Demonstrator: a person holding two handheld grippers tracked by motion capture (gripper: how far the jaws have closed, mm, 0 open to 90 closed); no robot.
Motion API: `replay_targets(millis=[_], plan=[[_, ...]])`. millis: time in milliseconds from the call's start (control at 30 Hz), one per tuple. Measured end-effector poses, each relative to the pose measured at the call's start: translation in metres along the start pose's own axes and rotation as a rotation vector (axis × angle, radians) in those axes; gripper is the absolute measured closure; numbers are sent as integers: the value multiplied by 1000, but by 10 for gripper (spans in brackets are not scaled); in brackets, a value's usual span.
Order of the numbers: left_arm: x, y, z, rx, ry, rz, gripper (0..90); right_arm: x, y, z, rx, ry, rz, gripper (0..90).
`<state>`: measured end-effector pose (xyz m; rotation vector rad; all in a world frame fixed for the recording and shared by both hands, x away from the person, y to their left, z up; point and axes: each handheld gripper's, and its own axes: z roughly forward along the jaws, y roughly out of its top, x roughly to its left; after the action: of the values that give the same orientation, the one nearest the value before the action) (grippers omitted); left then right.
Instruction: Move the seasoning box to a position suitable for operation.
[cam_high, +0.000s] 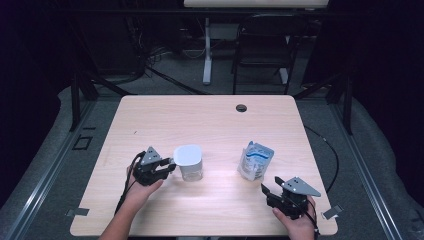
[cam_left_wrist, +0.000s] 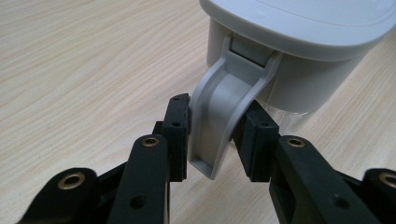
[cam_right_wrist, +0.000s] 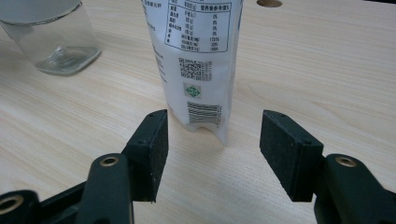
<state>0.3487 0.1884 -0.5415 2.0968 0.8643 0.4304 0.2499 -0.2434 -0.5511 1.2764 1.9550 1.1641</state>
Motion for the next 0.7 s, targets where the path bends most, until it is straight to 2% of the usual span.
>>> replay_targets(millis=[233,500,700], plan=[[-4,-3,-1,-9,17,8,684,1,0,0,-9,10,8,418],[-8,-3,-6,14,19,26,690,5,2,0,-18,11,-40,423],[-13,-6,-10,18,19,29,691,7,4,-1,-18,22,-28,411]])
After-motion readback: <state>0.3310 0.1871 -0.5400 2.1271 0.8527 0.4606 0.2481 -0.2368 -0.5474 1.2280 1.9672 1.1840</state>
